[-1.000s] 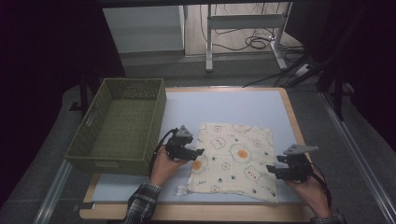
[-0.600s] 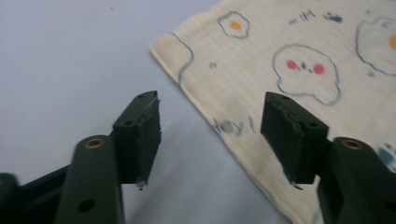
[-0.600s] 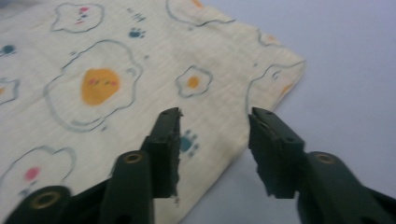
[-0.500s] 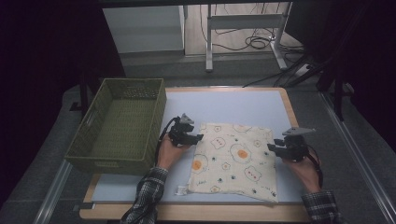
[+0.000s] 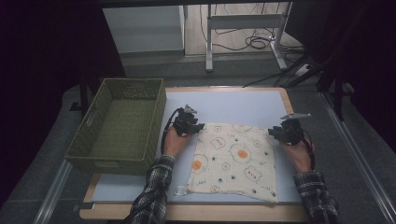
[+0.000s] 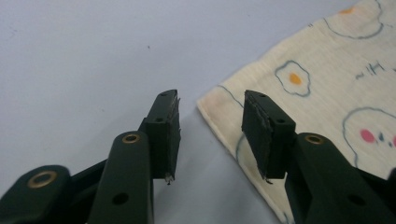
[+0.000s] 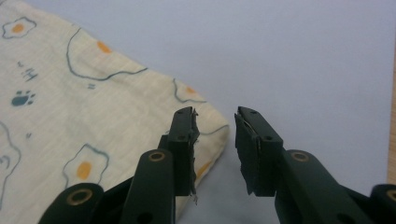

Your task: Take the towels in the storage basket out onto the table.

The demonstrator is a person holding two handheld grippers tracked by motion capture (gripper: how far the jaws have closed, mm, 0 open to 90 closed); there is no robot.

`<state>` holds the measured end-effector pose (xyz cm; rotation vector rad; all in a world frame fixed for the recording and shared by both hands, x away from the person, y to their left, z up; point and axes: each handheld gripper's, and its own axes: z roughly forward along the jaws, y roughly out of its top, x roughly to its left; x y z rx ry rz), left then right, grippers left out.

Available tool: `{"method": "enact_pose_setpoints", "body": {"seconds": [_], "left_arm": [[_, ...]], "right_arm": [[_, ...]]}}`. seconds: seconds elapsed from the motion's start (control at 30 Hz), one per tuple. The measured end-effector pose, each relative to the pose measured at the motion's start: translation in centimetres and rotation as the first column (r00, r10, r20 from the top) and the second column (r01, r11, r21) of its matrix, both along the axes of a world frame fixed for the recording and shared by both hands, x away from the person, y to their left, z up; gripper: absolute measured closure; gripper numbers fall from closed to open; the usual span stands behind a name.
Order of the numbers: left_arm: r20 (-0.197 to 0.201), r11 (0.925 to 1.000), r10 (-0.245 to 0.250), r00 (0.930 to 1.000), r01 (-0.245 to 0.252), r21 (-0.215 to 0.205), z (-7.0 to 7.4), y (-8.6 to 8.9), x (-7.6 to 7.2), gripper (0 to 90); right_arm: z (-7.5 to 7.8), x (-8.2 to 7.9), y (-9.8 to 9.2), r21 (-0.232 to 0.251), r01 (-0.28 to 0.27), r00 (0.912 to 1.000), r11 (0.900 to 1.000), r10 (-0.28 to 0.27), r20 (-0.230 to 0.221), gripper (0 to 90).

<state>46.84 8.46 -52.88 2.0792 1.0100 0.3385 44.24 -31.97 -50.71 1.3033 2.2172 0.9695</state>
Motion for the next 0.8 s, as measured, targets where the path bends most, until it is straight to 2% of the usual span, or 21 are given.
{"method": "enact_pose_setpoints", "body": {"seconds": [0.03, 0.17, 0.3, 0.37, 0.47, 0.53, 0.6, 0.67, 0.7, 0.77, 0.8], "left_arm": [[-0.007, 0.9999, -0.003, 1.0, 0.003, -0.01, 0.0, -0.1, 0.2, 57.5], [-0.009, 1.0, -0.003, 1.0, 0.003, 0.007, -0.4, -0.8, 0.7, 56.5], [-0.007, 0.999, 0.01, 0.9999, -0.01, 0.044, -0.8, -1.4, 1.0, 56.0], [-0.006, 0.9991, 0.002, 1.0, -0.002, 0.042, -0.8, -1.5, 0.9, 59.7], [-0.02, 0.9996, -0.014, 0.9997, 0.014, 0.024, -0.9, -1.8, 0.5, 76.4], [-0.022, 0.9999, -0.017, 0.9996, 0.017, 0.001, -1.0, -1.8, 0.3, 84.6], [-0.019, 0.9999, -0.014, 0.9997, 0.014, -0.004, -1.0, -1.8, 0.2, 86.6], [0.004, 0.9998, -0.006, 1.0, 0.006, 0.022, -0.9, -1.8, 0.2, 87.3], [0.014, 0.9995, 0.005, 0.9999, -0.006, 0.031, -0.7, -1.7, 0.3, 87.4], [0.022, 0.9996, 0.021, 0.9995, -0.021, 0.017, -0.4, -1.4, 0.5, 87.5], [0.038, 0.999, 0.037, 0.9986, -0.038, 0.026, -0.1, -1.2, 0.7, 87.5]], "right_arm": [[-0.1, 0.2, 0.0, -0.004, -0.002, 1.0, 1.0, 0.002, -0.004, 67.7], [-0.5, 0.8, 0.1, -0.012, -0.001, 0.9999, 1.0, 0.001, -0.014, 67.1], [-1.0, 0.9, 0.1, -0.003, 0.004, 0.9998, 1.0, -0.004, -0.021, 67.3], [-1.0, 0.9, 0.2, -0.005, 0.008, 0.9997, 1.0, -0.008, -0.022, 69.2], [-0.9, 0.8, 0.5, -0.003, -0.01, 0.9987, 1.0, 0.01, -0.051, 83.4], [-0.7, 0.8, 0.8, -0.012, -0.02, 0.9975, 1.0, 0.019, -0.068, 86.2], [-0.5, 0.9, 1.1, -0.041, -0.025, 0.9974, 0.999, 0.022, -0.068, 87.1], [-0.4, 0.9, 1.2, -0.054, -0.025, 0.998, 0.998, 0.022, -0.059, 87.4], [-0.3, 1.0, 1.3, -0.056, -0.021, 0.9986, 0.998, 0.018, -0.05, 87.4], [-0.1, 1.2, 1.2, -0.056, -0.01, 0.9994, 0.998, 0.008, -0.033, 87.5], [0.1, 1.4, 1.2, -0.05, -0.002, 0.9996, 0.999, 0.0, -0.028, 87.5]]}}
